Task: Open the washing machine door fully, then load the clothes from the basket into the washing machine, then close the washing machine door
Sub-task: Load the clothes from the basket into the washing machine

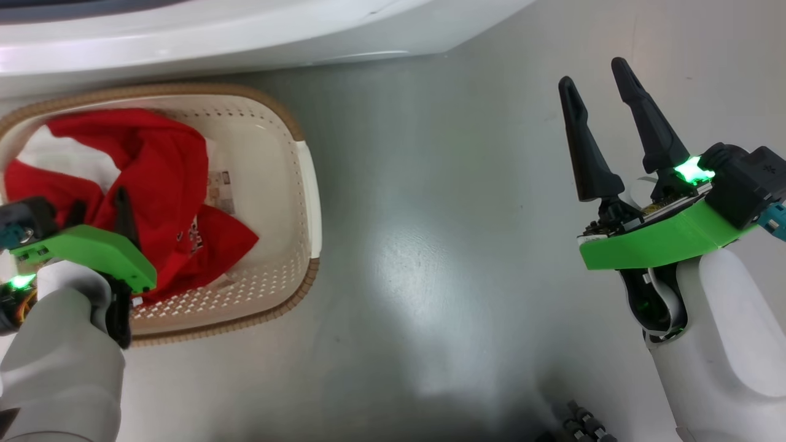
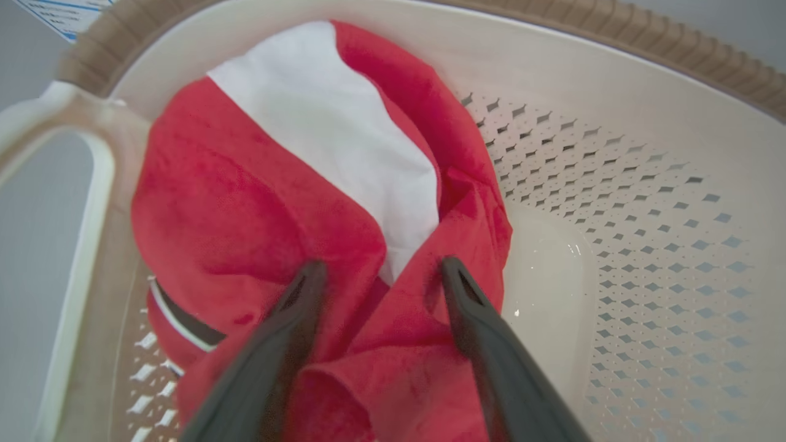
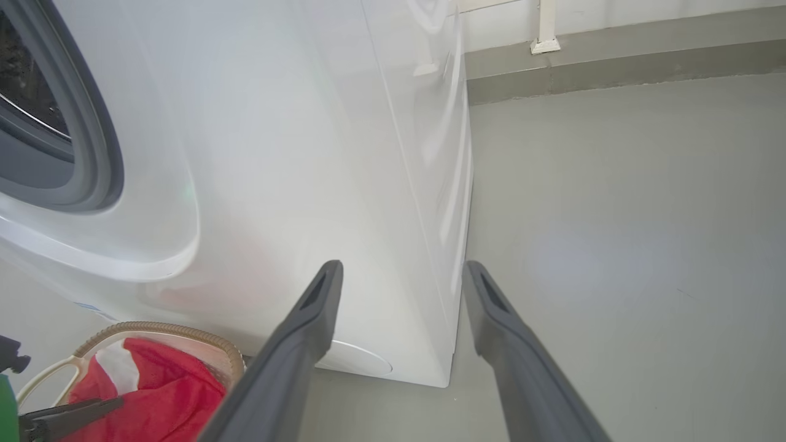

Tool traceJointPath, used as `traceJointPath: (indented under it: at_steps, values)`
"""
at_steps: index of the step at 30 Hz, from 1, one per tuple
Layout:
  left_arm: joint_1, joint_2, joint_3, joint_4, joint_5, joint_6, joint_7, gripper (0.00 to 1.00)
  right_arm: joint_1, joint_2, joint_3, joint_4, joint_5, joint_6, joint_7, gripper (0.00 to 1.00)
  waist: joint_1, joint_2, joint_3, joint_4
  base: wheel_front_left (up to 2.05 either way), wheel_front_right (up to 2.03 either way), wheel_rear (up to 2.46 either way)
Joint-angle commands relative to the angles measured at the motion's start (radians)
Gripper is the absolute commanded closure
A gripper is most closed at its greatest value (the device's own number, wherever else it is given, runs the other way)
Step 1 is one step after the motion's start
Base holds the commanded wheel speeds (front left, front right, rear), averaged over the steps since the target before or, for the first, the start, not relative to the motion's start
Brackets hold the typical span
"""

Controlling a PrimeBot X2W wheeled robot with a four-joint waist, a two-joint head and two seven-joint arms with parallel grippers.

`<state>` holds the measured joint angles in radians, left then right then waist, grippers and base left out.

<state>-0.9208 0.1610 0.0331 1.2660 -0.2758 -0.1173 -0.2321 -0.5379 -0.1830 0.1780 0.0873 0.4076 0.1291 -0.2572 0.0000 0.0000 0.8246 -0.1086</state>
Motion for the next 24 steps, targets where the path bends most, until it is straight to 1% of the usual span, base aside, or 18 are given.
traceJointPath:
  at_steps: [1, 5, 10, 18, 19, 20, 21, 22, 23, 24]
  values:
    - [0.019, 0.05, 0.013, 0.003, 0.003, 0.013, 0.006, 0.0, 0.015, 0.012, 0.019, -0.023, -0.004, 0.002, -0.005, 0.0, 0.0, 0.0, 0.014, -0.015, 0.0, 0.0, 0.0]
    - [0.011, 0.064, 0.012, 0.009, 0.002, 0.027, 0.009, 0.0, 0.016, 0.015, 0.017, -0.025, -0.004, 0.002, -0.005, 0.0, 0.0, 0.0, 0.028, -0.027, 0.0, 0.0, 0.0]
    - [-0.008, 0.088, 0.009, 0.016, 0.001, 0.062, 0.026, 0.0, 0.018, 0.018, 0.013, -0.03, -0.007, 0.002, -0.005, 0.0, 0.0, 0.0, 0.051, -0.044, 0.0, 0.0, 0.0]
    - [-0.018, 0.095, 0.006, 0.022, -0.012, 0.077, 0.063, 0.0, 0.019, 0.025, 0.008, -0.033, -0.009, 0.002, -0.005, 0.0, 0.0, 0.0, 0.064, -0.051, 0.0, 0.0, 0.0]
    - [-0.019, 0.095, 0.005, 0.022, -0.014, 0.077, 0.064, 0.18, 0.019, 0.026, 0.007, -0.033, -0.009, 0.002, -0.005, 0.0, 0.0, 0.0, 0.064, -0.052, 0.0, 0.0, 0.0]
    - [-0.019, 0.095, 0.004, 0.022, -0.015, 0.078, 0.065, 0.48, 0.018, 0.027, 0.007, -0.032, -0.009, 0.002, -0.005, 0.0, 0.0, 0.0, 0.064, -0.052, 0.0, 0.0, 0.0]
    - [-0.019, 0.094, 0.003, 0.022, -0.017, 0.079, 0.066, 0.63, 0.017, 0.028, 0.007, -0.031, -0.009, 0.002, -0.005, 0.0, 0.0, 0.0, 0.063, -0.051, 0.0, 0.0, 0.0]
    - [-0.019, 0.093, 0.002, 0.023, -0.018, 0.079, 0.067, 0.97, 0.016, 0.028, 0.006, -0.03, -0.009, 0.002, -0.005, 0.0, 0.0, 0.0, 0.062, -0.051, 0.0, 0.0, 0.0]
    - [-0.019, 0.091, 0.0, 0.023, -0.018, 0.078, 0.066, 1.0, 0.015, 0.029, 0.006, -0.029, -0.009, 0.002, -0.005, 0.0, 0.0, 0.0, 0.061, -0.051, 0.0, 0.0, 0.0]
    - [-0.018, 0.089, -0.001, 0.023, -0.019, 0.077, 0.063, 1.0, 0.015, 0.029, 0.006, -0.028, -0.009, 0.002, -0.005, 0.0, 0.0, 0.0, 0.058, -0.05, 0.0, 0.0, 0.0]
